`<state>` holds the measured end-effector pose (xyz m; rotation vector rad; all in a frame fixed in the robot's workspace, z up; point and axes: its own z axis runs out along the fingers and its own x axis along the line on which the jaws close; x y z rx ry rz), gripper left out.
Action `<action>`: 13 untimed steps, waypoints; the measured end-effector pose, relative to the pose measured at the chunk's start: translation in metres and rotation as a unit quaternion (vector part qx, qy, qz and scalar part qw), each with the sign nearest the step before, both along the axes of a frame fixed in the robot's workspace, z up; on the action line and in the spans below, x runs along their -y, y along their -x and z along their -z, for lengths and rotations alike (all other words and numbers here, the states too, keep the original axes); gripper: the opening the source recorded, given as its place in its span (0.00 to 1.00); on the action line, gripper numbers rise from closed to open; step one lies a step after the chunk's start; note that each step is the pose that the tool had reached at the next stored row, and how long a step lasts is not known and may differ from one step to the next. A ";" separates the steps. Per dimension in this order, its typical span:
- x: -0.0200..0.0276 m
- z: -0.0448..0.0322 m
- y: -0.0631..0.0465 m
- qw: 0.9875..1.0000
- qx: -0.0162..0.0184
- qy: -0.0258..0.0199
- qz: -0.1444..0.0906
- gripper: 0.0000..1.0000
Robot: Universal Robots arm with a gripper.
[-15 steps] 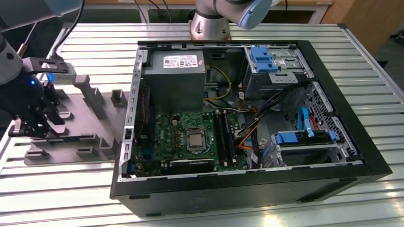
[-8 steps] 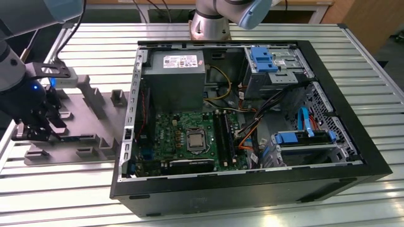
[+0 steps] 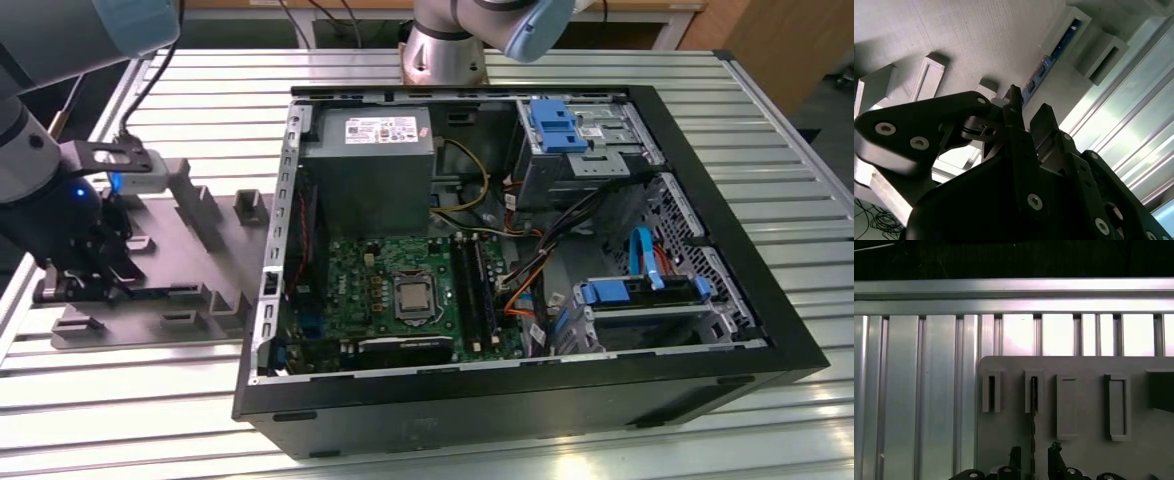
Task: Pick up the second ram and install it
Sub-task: 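Pick up the second ram and move it above second insertion slot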
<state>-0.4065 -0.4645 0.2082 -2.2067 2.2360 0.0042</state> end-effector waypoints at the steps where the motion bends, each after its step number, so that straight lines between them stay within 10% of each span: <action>1: 0.0001 0.0009 0.000 1.000 0.000 0.000 0.000 0.35; 13: 0.0023 0.0107 0.000 1.000 0.000 0.000 0.000 0.35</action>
